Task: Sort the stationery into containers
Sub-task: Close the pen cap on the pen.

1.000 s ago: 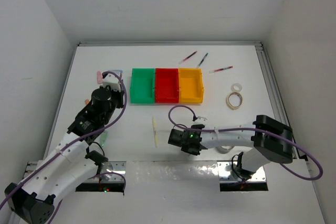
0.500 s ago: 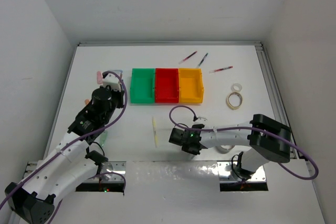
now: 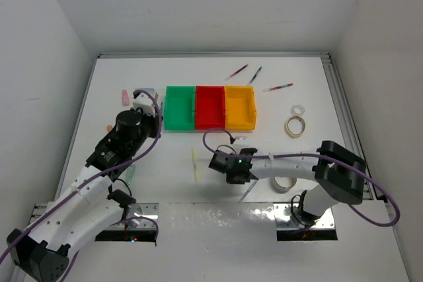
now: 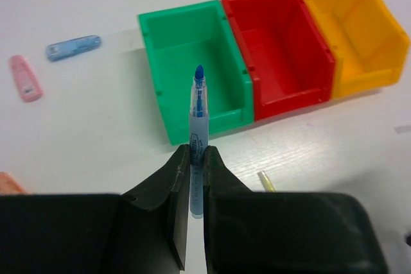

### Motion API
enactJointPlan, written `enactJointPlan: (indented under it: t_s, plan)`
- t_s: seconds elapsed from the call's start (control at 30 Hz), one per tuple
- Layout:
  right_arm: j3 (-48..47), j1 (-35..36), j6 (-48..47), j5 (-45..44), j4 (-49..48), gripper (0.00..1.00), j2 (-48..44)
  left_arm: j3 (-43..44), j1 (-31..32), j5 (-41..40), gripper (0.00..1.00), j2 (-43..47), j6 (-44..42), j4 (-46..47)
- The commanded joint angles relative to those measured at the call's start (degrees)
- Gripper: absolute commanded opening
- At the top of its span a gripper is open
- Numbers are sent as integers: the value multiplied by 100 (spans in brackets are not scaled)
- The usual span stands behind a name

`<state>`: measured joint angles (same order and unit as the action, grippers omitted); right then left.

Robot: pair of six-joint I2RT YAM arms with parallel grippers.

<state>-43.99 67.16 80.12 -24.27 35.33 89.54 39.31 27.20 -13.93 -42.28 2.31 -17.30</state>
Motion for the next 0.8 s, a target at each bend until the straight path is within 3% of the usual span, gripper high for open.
enactJointPlan:
  t_s: [0.0, 0.17, 0.33, 0.63, 0.77]
  plan:
    - [-820, -360, -1943, -333, -175, 0, -383, 191, -83, 952, 0, -8, 182, 165]
    - [-1612, -1264, -3885, 387, -808, 0, -1104, 437, -75, 2253, 0, 10, 253, 560]
    - [-2279, -1846, -5004, 1029, -1203, 0, -1377, 683, -31, 3175, 0, -297, 288, 894]
    - [-2948, -2917, -5989, 2400, -2275, 0, -1667, 2298, 250, 3020, 0, -1597, -195, 553]
    - [-3230, -3347, -5973, 2866, -2557, 0, -1562, 2529, 251, 3054, 0, -1906, -450, 517]
